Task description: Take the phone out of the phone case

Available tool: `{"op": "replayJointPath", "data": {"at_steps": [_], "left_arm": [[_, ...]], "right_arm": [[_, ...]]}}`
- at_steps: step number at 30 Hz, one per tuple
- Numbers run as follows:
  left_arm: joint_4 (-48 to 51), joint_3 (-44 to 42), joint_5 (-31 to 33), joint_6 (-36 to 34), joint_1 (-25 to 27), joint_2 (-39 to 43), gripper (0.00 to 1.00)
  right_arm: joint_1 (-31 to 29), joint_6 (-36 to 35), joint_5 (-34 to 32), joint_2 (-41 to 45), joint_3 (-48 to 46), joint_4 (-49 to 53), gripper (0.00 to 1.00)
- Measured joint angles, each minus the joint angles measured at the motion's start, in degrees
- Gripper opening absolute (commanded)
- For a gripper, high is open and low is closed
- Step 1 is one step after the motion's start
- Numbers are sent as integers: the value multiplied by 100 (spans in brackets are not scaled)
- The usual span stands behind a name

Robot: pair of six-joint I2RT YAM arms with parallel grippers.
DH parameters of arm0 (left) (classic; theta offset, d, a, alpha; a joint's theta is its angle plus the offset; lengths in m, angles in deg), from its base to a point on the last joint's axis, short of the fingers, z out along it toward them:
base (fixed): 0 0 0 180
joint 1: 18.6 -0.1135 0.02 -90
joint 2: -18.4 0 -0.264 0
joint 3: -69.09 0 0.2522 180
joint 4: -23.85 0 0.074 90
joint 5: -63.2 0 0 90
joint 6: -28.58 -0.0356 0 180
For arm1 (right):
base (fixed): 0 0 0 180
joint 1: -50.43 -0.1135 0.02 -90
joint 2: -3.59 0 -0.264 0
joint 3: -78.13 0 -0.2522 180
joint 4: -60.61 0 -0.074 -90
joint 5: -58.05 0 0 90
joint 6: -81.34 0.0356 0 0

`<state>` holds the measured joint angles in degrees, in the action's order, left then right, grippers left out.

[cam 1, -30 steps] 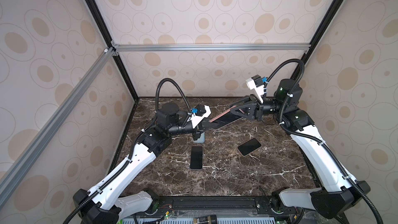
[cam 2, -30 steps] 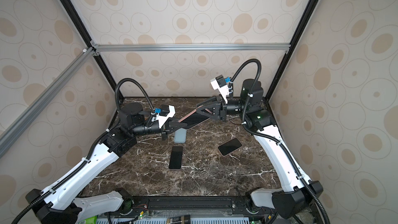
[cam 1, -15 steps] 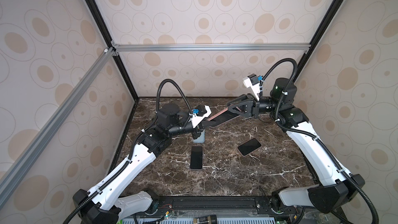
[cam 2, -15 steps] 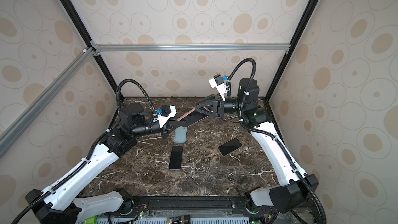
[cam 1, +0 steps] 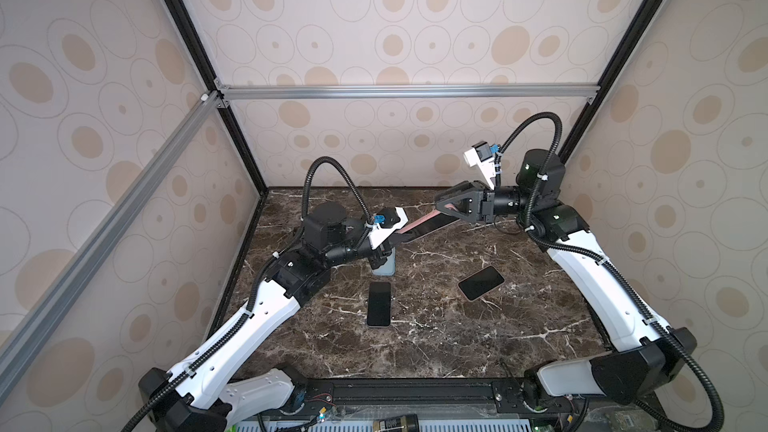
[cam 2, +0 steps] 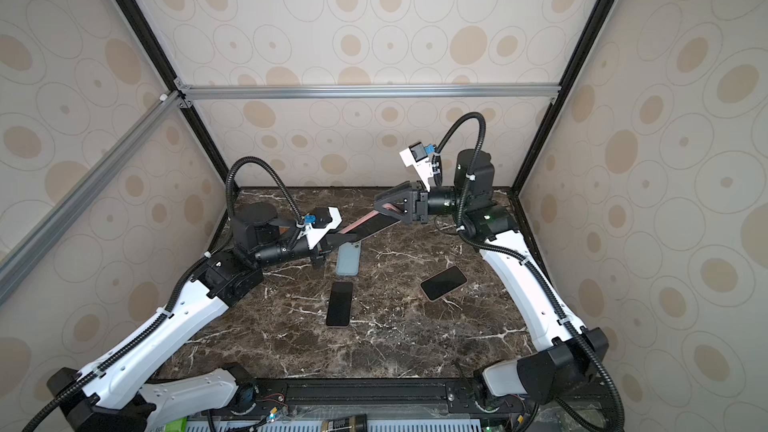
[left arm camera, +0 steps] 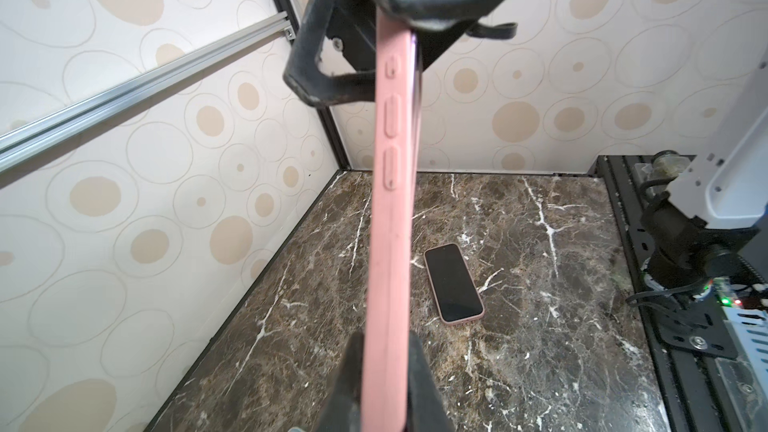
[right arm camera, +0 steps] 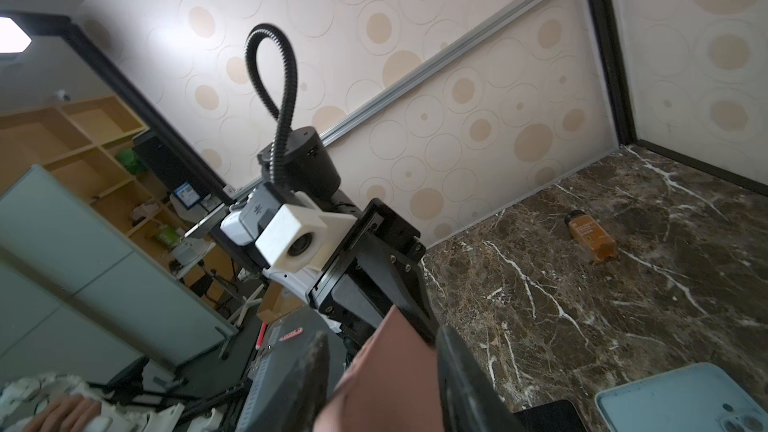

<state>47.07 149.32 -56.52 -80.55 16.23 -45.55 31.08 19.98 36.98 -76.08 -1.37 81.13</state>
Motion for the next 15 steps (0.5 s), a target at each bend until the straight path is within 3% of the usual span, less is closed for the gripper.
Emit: {"op": "replayJointPath", "data": {"at_steps": [8, 15], "left_arm": [[-518, -350, 782, 11, -70, 214, 0], [-1196, -728, 903, 621, -103, 494, 0]], "right_arm": [[31, 807, -610, 13, -22, -732, 73], [42, 520, -1735, 761, -704, -1211, 74]]}}
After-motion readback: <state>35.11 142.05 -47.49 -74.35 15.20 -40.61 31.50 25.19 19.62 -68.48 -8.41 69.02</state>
